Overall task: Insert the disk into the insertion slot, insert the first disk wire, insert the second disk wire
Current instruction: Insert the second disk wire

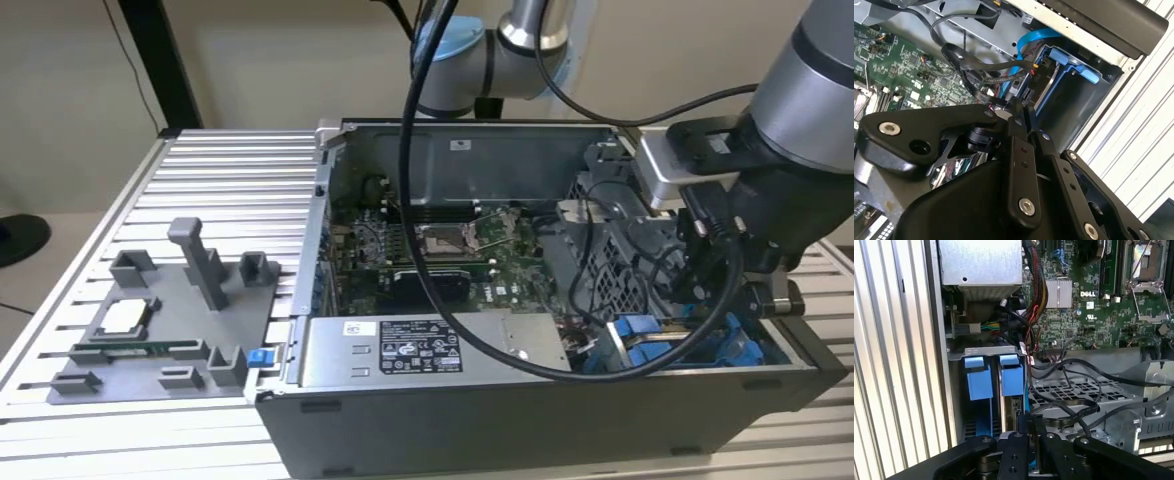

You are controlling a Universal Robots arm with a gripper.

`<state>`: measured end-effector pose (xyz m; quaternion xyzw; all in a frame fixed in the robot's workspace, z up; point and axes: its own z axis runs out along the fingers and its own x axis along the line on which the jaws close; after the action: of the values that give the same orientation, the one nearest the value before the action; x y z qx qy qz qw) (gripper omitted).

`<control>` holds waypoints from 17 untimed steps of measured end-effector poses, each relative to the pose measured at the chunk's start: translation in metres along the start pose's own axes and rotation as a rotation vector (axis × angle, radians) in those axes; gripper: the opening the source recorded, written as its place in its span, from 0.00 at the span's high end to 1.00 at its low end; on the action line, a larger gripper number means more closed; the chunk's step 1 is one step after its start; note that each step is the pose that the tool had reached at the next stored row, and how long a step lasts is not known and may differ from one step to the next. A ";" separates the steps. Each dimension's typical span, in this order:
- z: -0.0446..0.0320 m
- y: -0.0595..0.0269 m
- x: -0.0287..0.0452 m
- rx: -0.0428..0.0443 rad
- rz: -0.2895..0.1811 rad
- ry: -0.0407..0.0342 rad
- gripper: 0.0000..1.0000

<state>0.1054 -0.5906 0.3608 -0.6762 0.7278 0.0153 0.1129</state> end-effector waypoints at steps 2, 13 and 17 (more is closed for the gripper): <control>0.0001 0.0000 0.0000 0.0004 0.000 -0.0001 1.00; 0.0058 0.0042 0.0005 0.0502 -0.010 0.0002 1.00; 0.0086 0.0069 0.0012 0.0656 -0.014 0.0035 1.00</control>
<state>0.0997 -0.5897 0.3513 -0.6773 0.7234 -0.0106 0.1339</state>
